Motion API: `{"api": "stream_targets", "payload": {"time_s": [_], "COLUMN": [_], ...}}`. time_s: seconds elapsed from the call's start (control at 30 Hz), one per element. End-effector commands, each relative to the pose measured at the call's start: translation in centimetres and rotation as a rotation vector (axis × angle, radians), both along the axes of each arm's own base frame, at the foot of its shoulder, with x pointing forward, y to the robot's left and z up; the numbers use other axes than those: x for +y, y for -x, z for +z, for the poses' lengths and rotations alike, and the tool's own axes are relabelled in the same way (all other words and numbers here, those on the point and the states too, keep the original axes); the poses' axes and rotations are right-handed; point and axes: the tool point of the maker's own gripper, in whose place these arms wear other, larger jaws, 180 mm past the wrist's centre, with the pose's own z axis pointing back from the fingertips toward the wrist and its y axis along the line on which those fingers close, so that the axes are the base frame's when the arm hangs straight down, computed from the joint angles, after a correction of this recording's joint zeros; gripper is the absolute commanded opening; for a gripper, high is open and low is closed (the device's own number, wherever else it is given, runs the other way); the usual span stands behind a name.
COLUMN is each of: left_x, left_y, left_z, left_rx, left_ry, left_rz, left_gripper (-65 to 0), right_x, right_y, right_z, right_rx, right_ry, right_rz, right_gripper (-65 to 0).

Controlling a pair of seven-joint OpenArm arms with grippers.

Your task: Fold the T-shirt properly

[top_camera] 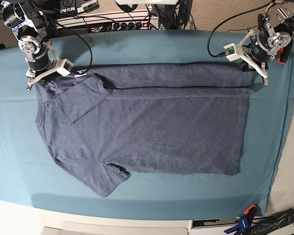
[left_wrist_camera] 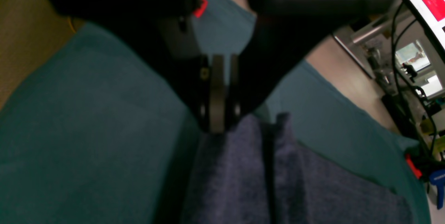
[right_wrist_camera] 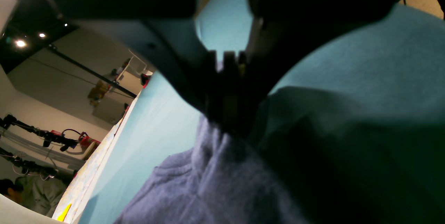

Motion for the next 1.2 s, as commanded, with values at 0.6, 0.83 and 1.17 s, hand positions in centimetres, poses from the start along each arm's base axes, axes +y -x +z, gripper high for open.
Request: {"api": "stream_targets", "payload": {"time_s": [0.6,0.83,1.17], "left_x": [-0.2,-0.1,1.2], "left_y": [-0.2,0.2,2.8], "left_z": [1.3,1.2,0.3], "left_rx": [-0.001,0.020,0.092], "left_ry": [0.013,0.014,-0.051], "left_rz": [0.031,0.050,0.025], "left_gripper": [-65.0,-65.0,-65.0], "right_x": [0.1,0.9,0.3], "right_y": [0.3,2.0,3.2], "right_z": [1.3,1.2,0.7], "right_rx": [-0.021,0.003,0.036], "right_ry": [0.036,0.052,0.076], "right_rz": [0.013,0.031,0.010], "right_gripper": [-65.0,-65.0,-65.0]}}
